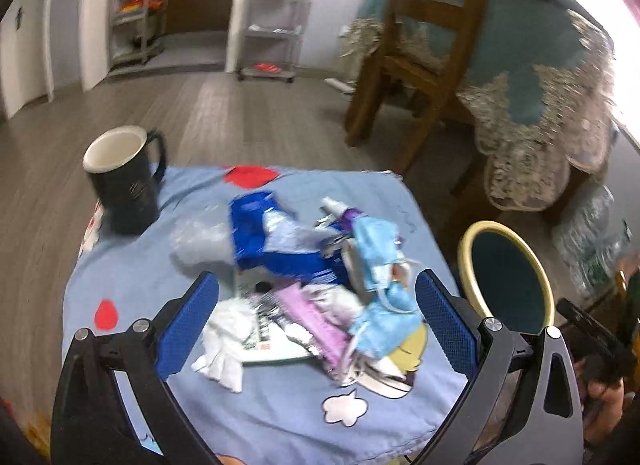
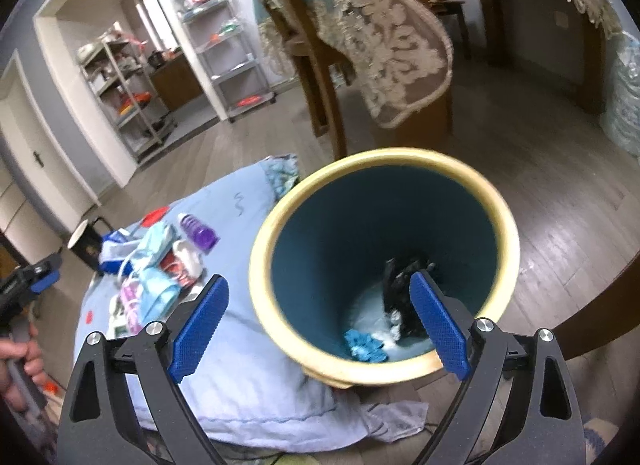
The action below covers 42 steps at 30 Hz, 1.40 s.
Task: Collect trash
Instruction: 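Grasp the pink wrapper with the left gripper while the right gripper grasps a blue mask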
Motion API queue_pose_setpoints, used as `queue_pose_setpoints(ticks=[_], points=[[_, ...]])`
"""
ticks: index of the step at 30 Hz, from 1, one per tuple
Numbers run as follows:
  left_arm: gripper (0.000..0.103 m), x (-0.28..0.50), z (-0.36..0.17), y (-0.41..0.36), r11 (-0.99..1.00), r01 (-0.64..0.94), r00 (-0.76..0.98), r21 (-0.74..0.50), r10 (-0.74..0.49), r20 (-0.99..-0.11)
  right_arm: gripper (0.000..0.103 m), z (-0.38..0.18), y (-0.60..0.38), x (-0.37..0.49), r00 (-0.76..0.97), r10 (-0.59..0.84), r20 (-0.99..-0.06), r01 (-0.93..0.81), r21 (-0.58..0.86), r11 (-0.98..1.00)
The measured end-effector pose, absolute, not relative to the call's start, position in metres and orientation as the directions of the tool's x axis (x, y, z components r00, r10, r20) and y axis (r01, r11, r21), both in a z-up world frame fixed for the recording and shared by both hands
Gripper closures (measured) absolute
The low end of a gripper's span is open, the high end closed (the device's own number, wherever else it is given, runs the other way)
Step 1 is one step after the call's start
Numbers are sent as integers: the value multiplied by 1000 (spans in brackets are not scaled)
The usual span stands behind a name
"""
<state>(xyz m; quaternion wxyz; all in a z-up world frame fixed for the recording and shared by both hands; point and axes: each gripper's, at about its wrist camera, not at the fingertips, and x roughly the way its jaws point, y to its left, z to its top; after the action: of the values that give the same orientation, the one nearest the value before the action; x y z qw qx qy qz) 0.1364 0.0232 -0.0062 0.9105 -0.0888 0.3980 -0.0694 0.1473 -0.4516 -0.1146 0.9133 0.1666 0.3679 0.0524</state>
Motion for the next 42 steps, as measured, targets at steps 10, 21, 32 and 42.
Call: queue_pose_setpoints(ticks=[10, 21, 32, 42], points=[[6, 139, -21, 32, 973, 22, 649, -231, -189, -737, 11, -115, -393, 162, 644, 338, -686, -114, 352, 929], [7, 147, -31, 66, 962, -80, 654, -261, -147, -742, 11, -96, -302, 231, 565, 419, -710, -269, 322, 908], [7, 162, -44, 74, 957, -111, 627, -270, -143, -766, 14, -108, -227, 292, 490, 357, -795, -338, 204, 919], [24, 168, -66, 73, 949, -99, 557, -300, -197, -807, 71, -126, -221, 309, 423, 344, -838, -319, 217, 923]])
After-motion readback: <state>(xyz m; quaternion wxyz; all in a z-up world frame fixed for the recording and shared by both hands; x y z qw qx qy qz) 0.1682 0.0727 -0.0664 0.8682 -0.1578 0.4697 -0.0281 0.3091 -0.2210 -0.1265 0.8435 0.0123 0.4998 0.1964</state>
